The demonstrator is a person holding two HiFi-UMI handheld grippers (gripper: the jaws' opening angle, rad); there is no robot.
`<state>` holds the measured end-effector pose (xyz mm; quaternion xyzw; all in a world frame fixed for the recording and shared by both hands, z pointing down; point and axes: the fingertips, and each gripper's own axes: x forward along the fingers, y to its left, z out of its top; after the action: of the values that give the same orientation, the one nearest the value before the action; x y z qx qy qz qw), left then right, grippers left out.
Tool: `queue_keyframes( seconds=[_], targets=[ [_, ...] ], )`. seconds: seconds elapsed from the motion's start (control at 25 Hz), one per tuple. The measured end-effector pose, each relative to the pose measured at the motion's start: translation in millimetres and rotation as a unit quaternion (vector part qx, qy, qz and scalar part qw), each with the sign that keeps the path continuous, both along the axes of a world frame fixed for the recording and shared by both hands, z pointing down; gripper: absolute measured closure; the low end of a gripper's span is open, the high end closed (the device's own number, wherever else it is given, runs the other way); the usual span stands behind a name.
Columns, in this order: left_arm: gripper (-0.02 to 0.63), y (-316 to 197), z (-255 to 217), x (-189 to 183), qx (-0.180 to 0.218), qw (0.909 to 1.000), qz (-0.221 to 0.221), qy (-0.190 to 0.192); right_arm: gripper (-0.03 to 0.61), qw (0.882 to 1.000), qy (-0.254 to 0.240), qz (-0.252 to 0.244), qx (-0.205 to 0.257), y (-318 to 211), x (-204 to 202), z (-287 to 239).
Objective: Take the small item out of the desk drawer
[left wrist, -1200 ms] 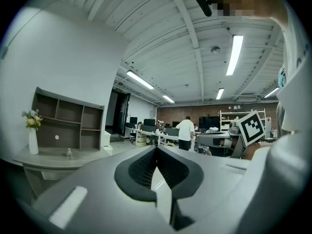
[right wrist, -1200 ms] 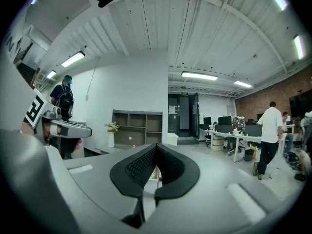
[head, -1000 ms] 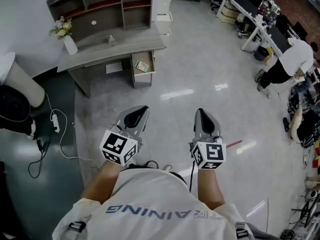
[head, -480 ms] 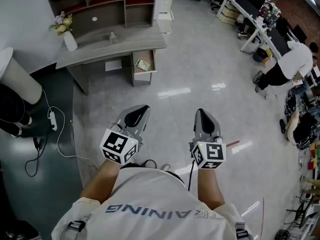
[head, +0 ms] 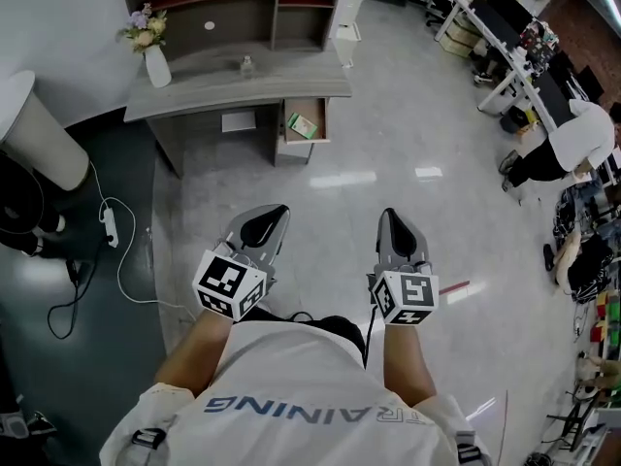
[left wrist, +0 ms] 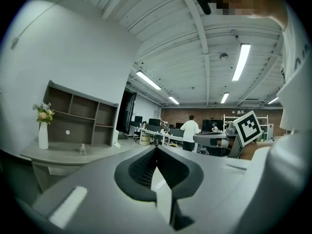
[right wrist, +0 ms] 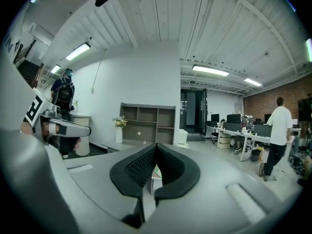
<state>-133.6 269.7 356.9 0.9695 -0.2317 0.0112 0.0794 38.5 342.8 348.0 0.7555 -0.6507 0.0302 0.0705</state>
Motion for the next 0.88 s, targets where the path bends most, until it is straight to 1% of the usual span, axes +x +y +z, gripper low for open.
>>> queue_keyframes(
  seconds=[0.12,0.24,0.4,0.6,0.72,0.88],
  targets=[
    [0.612,-10.7,10.1,-16.3,-0.009,0.9999,0.005,-0.005,0.561,1.0,0.003,-0.001,-0.008,-11.5,-19.1,5.9],
    [0.612,-20.7,12.6,-24.8,-0.012,0.9999,0.005,-0.005,0.561,1.0,0.002,-0.005,-0.021,-21.3,-26.8,11.1],
    [0.612,-40.0,17.9,-27.1,-0.01,0.9999,-0.006,-0.008,0.561,1.0,0.001,-0.005,-0.024,-41.1,-19.5,13.6],
    [0.612,-71.3,23.9,-31.8,-0.015,0.9991,-0.037,-0.009,0.561,0.999,0.001,-0.029,-0.025,-81.3,-12.5,18.0],
    [0.612,-89.5,23.1,-22.6,-0.017,0.9988,-0.045,-0.014,0.561,0.999,-0.002,-0.04,-0.019,-103.4,-2.6,15.5],
    [0.612,-116.7,22.2,3.3,-0.013,0.9984,-0.052,-0.018,0.561,0.998,-0.009,-0.054,-0.021,-135.0,19.2,22.7]
  ],
)
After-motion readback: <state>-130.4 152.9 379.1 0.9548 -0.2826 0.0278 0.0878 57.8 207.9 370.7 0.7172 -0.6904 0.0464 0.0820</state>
